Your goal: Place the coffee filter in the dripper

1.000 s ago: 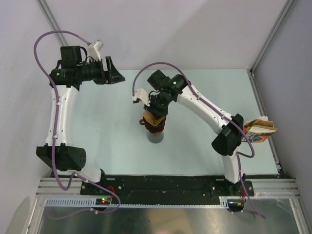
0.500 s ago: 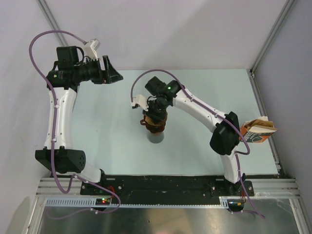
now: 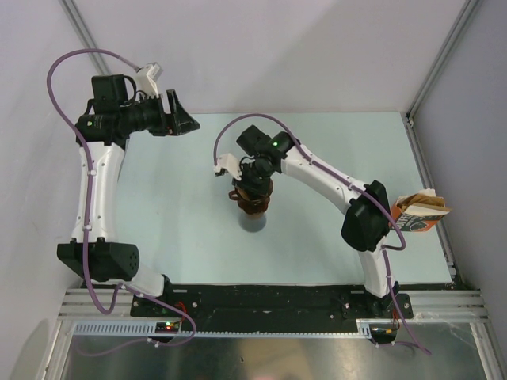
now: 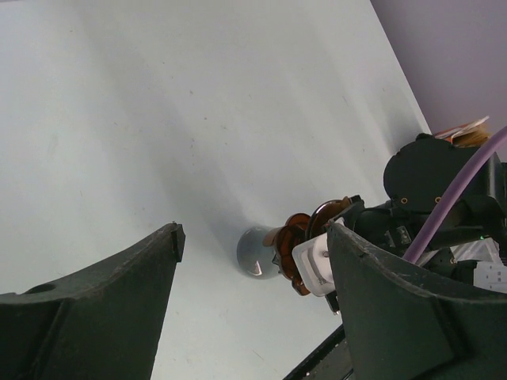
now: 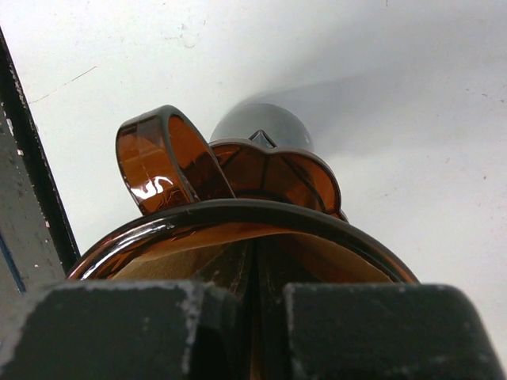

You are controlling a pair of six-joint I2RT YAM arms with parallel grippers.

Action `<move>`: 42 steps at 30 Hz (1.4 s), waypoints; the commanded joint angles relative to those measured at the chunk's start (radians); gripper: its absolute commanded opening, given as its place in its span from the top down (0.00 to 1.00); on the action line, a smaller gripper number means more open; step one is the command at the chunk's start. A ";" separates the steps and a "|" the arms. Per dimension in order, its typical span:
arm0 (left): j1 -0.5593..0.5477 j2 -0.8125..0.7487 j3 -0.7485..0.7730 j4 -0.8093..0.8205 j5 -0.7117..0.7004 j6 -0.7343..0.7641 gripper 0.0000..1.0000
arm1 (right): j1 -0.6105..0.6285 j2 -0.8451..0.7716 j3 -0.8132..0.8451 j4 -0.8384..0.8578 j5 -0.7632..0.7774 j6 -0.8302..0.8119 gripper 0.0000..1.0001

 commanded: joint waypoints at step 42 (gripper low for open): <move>0.008 -0.047 -0.058 0.078 0.028 -0.035 0.20 | 0.050 -0.033 0.098 -0.066 0.168 -0.011 0.94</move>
